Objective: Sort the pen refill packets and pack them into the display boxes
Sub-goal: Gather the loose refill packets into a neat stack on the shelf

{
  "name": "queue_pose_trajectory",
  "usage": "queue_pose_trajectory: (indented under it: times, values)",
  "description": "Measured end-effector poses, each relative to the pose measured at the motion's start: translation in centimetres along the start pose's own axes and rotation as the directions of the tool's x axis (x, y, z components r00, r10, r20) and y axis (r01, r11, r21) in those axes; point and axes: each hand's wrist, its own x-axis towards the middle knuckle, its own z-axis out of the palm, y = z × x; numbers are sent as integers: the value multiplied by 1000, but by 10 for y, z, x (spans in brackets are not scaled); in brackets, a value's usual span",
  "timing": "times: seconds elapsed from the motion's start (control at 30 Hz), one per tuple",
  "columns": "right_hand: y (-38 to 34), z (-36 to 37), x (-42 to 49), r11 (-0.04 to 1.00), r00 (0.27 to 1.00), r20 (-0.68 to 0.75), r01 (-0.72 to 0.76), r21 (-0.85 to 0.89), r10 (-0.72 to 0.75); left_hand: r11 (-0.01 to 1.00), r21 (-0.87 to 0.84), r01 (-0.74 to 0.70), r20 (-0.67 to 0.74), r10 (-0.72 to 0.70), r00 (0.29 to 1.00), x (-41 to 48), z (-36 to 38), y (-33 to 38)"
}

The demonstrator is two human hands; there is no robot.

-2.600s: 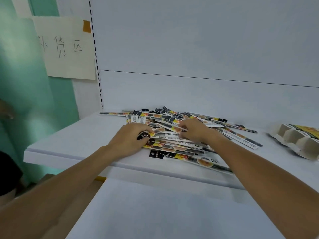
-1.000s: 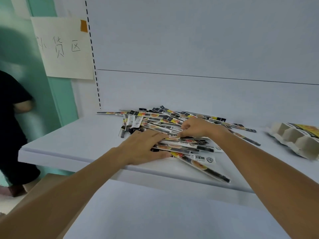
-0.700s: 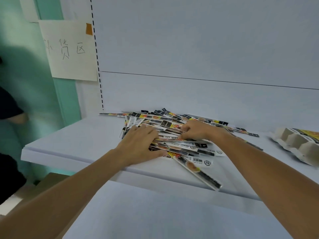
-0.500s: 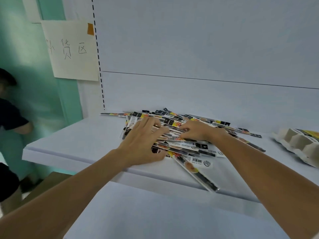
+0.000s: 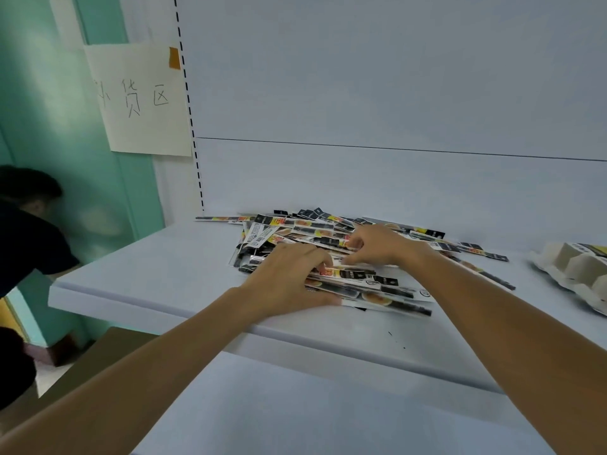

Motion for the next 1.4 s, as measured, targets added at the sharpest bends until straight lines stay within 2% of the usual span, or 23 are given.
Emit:
queue_pose_trajectory:
  times: [0.13, 0.27, 0.37, 0.57, 0.7, 0.83, 0.93, 1.03, 1.1, 1.17, 1.27, 1.33, 1.4]
  values:
    - [-1, -2, -3, 997, 998, -45, 38, -74, -41, 997, -66, -47, -53, 44, 998, -4, 0, -1]
    - [3, -6, -7, 981, 995, -54, 72, -180, -83, 998, -49, -43, 7, 43, 999, -14, -2, -9]
    - [7, -13, -9, 961, 996, -62, 42, -275, -62, 999, -41, 12, 64, -10, 998, -21, -9, -17]
    - [12, -26, -15, 996, 993, -115, 26, -85, -36, 995, 2, 97, -3, -97, 995, -16, -14, -8]
    - [-4, -33, -16, 994, 986, -133, 99, -39, -103, 993, 114, -10, -96, 21, 995, -1, -4, 9]
    - [-28, -27, -16, 968, 968, -82, 228, -103, -237, 985, 148, -91, -244, 126, 962, 8, 4, 19]
    - [-32, -15, -18, 968, 965, -71, 253, -7, -252, 975, 181, -125, -226, 165, 960, 4, 0, 13]
    - [-34, -5, -23, 965, 964, -64, 260, 38, -257, 984, 126, -122, -159, 142, 977, -6, -7, -5]
    - [-39, -7, -30, 976, 980, 0, 196, 99, -197, 996, 49, -69, -155, 76, 985, -13, -16, -23]
    - [-43, -12, -36, 978, 994, 21, 101, 184, -107, 988, -141, 65, -147, -86, 985, -18, -26, -42]
    - [-34, -18, -49, 962, 989, -136, -23, 272, 62, 873, -396, 285, -19, -318, 948, -23, -30, -73]
    - [-17, -18, -59, 937, 957, -197, -144, 318, 214, 849, -404, 339, 34, -357, 934, -26, -27, -86]
    - [-1, -15, -73, 892, 941, -139, -237, 385, 309, 877, -335, 343, 76, -337, 938, -27, -24, -88]
